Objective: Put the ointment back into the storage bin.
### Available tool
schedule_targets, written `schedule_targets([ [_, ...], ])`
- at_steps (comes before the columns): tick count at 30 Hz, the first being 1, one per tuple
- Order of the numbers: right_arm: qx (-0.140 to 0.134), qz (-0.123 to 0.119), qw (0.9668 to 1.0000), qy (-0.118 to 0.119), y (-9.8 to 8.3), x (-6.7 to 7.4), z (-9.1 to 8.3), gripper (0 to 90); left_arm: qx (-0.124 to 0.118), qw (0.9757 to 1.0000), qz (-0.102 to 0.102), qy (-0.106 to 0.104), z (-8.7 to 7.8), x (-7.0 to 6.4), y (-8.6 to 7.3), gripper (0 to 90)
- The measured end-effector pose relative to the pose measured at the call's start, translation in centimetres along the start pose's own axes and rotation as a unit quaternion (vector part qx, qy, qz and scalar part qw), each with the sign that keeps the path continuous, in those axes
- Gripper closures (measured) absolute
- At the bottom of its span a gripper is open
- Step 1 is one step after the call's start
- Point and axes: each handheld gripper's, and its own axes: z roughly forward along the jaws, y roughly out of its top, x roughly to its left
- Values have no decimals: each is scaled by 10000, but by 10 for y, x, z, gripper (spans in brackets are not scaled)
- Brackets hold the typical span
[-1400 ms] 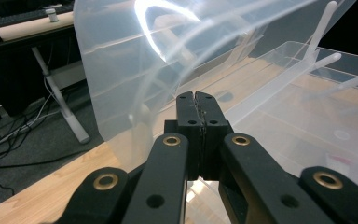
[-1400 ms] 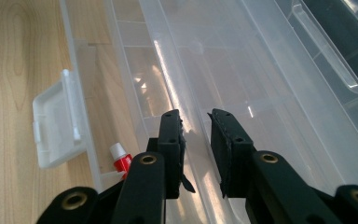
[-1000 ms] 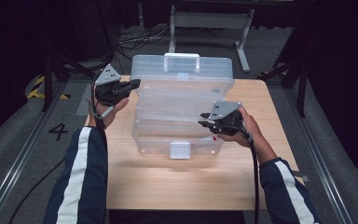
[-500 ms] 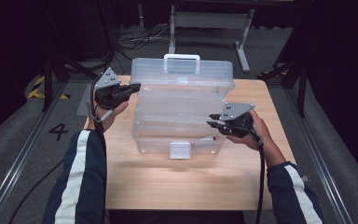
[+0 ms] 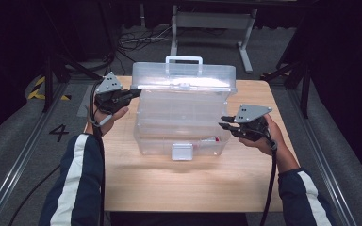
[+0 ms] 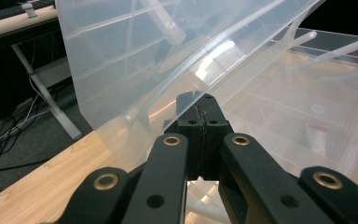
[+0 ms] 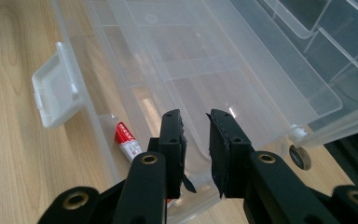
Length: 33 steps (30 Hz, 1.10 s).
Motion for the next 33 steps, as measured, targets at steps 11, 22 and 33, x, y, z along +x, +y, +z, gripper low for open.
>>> schedule_targets([
  [11, 85, 123, 9999, -46, -14, -2, -16, 776, 131, 9998, 113, -94, -3, -3, -3, 900],
  [22, 268, 232, 9994, -14, -27, -2, -14, 777, 270, 9993, 122, -247, -10, -3, -9, 900],
  [33, 370, 247, 9990, 28, -34, 1, -11, 779, 334, 9989, 221, -239, -12, -7, -11, 900],
])
